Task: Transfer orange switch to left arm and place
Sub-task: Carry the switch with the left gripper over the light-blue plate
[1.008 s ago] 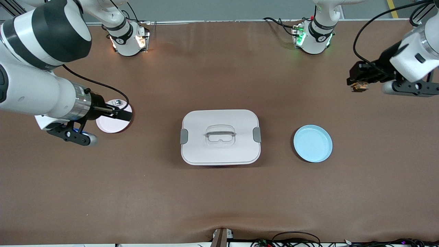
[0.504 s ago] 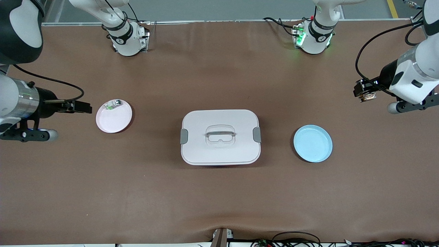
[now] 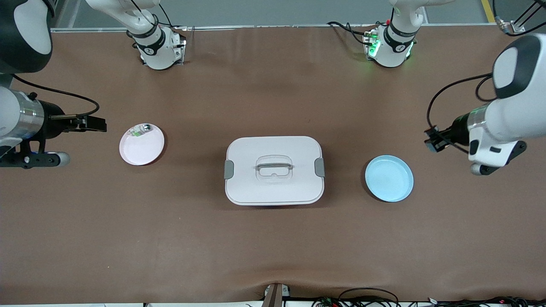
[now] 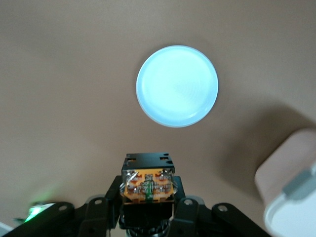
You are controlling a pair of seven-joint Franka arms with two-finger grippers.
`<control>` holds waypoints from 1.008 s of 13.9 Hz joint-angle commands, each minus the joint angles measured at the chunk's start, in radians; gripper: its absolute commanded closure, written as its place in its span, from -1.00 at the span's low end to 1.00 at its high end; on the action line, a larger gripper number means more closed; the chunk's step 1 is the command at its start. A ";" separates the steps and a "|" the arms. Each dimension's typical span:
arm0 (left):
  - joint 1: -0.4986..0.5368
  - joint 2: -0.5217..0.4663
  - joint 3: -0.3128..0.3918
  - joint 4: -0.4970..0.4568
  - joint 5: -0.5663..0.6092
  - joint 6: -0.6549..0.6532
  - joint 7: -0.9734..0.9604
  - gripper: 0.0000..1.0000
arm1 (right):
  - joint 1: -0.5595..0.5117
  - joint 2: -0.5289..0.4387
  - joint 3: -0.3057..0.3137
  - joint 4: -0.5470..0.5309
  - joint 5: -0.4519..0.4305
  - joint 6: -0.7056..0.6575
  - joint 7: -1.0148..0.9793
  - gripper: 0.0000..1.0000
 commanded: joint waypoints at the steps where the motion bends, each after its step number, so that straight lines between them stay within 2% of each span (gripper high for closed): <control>1: 0.001 -0.034 -0.006 -0.138 0.005 0.166 -0.133 1.00 | -0.053 -0.022 0.013 -0.018 -0.013 -0.018 -0.008 -1.00; 4: -0.002 -0.034 -0.007 -0.258 0.012 0.341 -0.259 1.00 | -0.102 -0.026 0.013 -0.018 -0.006 -0.047 -0.006 -1.00; 6: -0.013 -0.019 -0.007 -0.298 0.012 0.432 -0.415 1.00 | -0.099 -0.026 0.011 -0.018 -0.021 -0.040 0.018 -1.00; 10: -0.019 0.037 -0.007 -0.324 0.019 0.503 -0.614 1.00 | -0.122 -0.028 0.003 -0.016 -0.015 -0.003 0.153 -1.00; 14: -0.008 0.066 -0.006 -0.378 0.019 0.590 -0.793 1.00 | -0.113 -0.046 0.013 -0.016 -0.018 0.011 0.164 -1.00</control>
